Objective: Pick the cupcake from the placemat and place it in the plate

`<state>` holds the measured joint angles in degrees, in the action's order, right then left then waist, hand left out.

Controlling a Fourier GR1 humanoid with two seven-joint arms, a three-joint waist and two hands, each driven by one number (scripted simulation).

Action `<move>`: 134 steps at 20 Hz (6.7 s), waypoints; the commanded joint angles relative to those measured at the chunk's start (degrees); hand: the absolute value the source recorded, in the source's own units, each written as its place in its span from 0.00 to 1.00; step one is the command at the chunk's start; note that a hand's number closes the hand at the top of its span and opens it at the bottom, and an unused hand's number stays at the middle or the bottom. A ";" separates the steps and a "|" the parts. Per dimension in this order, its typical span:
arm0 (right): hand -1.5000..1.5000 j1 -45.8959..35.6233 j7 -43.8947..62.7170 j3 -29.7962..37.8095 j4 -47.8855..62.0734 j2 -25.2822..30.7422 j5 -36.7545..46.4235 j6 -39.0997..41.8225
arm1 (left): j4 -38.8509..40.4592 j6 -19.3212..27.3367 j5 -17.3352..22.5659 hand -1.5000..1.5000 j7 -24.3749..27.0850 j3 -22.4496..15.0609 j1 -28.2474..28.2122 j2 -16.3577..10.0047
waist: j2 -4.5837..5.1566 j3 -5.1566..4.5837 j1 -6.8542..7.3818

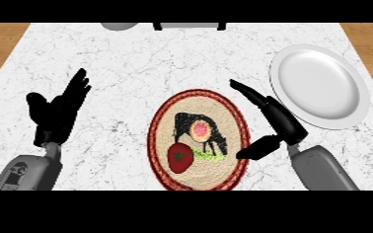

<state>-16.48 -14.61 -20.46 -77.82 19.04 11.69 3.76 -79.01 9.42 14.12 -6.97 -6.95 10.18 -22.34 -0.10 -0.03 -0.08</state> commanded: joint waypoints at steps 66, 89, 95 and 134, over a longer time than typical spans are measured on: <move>1.00 -29.09 51.95 9.13 24.90 -19.03 46.09 -18.05 | -3.51 -8.02 -10.27 0.50 -5.74 9.23 0.87 8.27 | 0.26 0.03 1.79; 1.00 -21.34 62.71 21.93 14.01 -4.74 56.61 -33.99 | 0.38 -7.56 -11.93 0.50 -1.05 10.34 -0.31 10.66 | 0.07 0.02 -0.20; 1.00 -20.84 54.37 26.83 22.38 0.12 50.79 -33.70 | 0.58 -7.99 -13.00 0.50 0.97 10.29 -1.38 11.09 | 0.25 0.03 0.33; 0.00 -3.56 17.40 45.26 0.22 -0.34 -3.41 -18.39 | -4.42 -11.48 -12.41 0.50 -5.75 12.87 -1.76 9.53 | 0.07 0.03 0.12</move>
<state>-21.90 5.00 24.45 -76.90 17.71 10.37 -14.94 -81.88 -0.89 1.87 -10.75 5.76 8.96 -12.35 -0.09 0.01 -0.25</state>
